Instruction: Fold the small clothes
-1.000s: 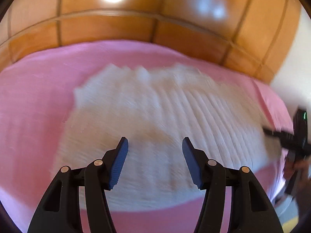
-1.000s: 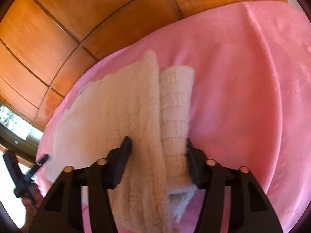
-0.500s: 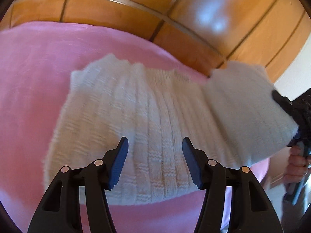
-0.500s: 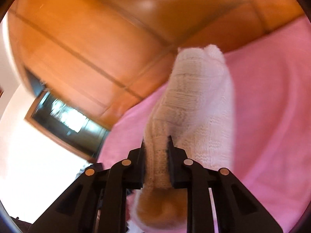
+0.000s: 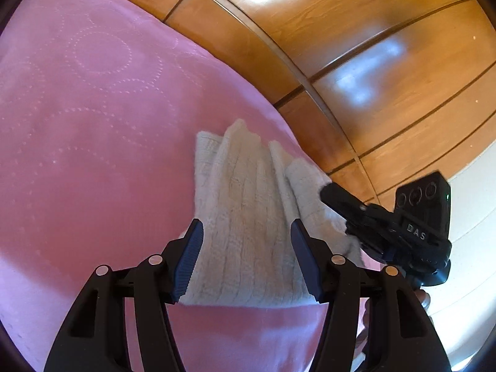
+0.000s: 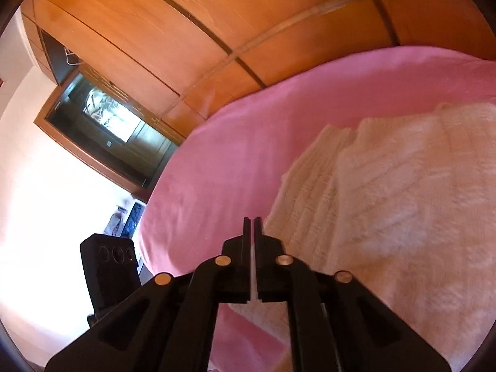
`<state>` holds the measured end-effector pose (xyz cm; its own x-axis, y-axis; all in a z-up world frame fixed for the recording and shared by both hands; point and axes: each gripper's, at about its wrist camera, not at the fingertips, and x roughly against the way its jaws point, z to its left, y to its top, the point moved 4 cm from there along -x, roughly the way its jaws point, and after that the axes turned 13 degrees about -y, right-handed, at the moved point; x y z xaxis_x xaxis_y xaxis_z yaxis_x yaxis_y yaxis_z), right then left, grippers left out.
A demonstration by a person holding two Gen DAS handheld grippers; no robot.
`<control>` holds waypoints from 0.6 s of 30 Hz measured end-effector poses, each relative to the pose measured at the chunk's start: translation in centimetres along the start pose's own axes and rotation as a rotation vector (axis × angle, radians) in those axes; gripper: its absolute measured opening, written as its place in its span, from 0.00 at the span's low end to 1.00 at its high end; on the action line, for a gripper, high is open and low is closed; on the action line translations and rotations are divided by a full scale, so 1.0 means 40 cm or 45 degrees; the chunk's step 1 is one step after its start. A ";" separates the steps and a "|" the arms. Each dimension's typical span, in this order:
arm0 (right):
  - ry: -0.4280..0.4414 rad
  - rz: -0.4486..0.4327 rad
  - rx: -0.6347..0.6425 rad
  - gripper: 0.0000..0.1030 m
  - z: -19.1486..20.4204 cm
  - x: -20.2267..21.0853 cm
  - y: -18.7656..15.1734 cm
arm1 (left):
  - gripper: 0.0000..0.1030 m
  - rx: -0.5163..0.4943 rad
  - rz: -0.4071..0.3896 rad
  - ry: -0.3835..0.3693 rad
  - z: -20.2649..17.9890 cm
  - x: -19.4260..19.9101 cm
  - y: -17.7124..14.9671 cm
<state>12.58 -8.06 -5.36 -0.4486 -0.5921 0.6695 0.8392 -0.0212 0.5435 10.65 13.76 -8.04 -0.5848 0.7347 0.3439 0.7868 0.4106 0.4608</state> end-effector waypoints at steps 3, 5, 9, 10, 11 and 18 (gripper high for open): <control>-0.026 -0.096 0.027 0.55 -0.019 0.080 -0.011 | 0.56 -0.005 0.034 -0.030 -0.013 -0.024 -0.004; -0.047 -0.150 0.041 0.60 -0.043 0.159 -0.041 | 0.64 0.015 0.055 -0.075 -0.021 -0.057 0.006; -0.176 -0.230 0.012 0.76 -0.116 0.249 -0.103 | 0.76 0.099 0.117 -0.184 -0.039 -0.131 0.024; -0.202 -0.232 -0.001 0.77 -0.135 0.255 -0.116 | 0.77 0.120 0.139 -0.203 -0.047 -0.150 0.024; -0.240 -0.227 -0.030 0.79 -0.171 0.267 -0.139 | 0.80 0.147 0.169 -0.221 -0.051 -0.179 0.029; -0.365 -0.231 -0.082 0.81 -0.255 0.281 -0.203 | 0.79 0.230 0.319 -0.256 -0.083 -0.327 0.046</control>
<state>3.88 -22.77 -7.43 -0.6527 -0.3237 0.6850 0.7515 -0.1619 0.6396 19.08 3.11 -8.99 -0.3332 0.9086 0.2519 0.9334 0.2800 0.2244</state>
